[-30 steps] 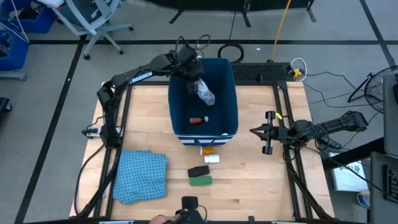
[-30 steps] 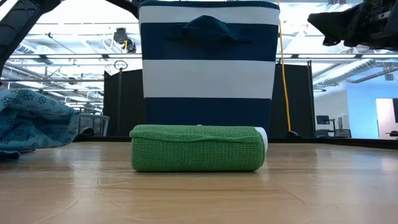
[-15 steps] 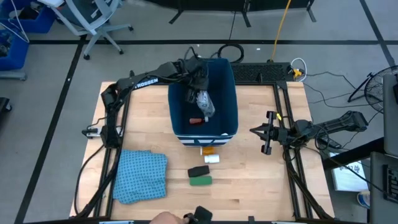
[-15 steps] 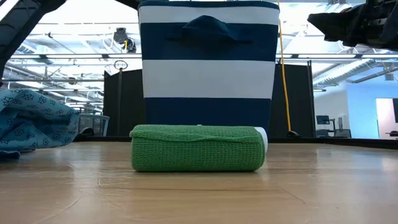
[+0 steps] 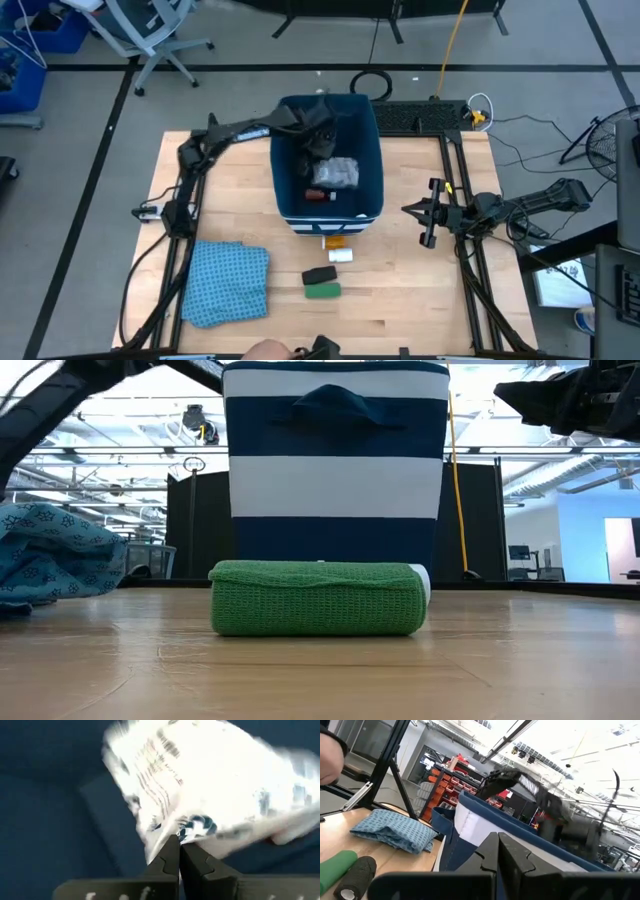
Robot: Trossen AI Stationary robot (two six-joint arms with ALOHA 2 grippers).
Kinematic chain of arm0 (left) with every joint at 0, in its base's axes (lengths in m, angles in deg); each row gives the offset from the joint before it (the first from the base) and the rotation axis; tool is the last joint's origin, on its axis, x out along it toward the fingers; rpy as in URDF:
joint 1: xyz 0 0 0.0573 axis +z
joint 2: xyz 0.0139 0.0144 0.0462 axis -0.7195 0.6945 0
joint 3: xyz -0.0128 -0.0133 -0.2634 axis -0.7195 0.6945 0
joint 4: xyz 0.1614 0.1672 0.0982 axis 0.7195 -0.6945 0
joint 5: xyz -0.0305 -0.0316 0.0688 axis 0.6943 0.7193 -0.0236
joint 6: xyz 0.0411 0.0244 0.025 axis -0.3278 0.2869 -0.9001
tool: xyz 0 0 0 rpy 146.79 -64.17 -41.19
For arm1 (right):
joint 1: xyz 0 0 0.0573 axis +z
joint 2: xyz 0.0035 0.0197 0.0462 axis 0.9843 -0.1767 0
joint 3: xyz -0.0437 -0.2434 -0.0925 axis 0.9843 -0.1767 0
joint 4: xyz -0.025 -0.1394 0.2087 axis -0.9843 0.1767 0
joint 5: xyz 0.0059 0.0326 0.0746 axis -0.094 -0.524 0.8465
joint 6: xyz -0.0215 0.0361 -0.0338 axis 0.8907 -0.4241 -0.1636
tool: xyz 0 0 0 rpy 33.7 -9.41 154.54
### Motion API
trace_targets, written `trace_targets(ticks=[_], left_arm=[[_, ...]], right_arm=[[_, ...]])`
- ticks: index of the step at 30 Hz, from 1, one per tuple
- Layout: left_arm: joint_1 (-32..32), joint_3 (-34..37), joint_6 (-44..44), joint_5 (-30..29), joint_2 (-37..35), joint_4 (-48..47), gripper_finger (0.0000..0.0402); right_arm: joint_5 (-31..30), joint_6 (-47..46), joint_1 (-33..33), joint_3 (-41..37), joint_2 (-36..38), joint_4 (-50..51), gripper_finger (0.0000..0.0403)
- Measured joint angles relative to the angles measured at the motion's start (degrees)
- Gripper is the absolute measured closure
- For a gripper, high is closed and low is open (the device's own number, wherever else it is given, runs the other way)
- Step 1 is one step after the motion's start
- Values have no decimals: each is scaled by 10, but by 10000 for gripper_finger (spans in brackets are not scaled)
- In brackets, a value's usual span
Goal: Pick & place medical supplies in basket/bin
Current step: Put the mailer bag into the blue bin
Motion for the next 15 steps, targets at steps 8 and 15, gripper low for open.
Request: trace_targets(ticks=[8,15], left_arm=[[-1,0,24,-33,59,-32,401],[-16,2,32,-124,53,-3,366]], right_arm=[[1,0,0,0,-2,-5,403],[1,-9,0,0,-2,-5,403]])
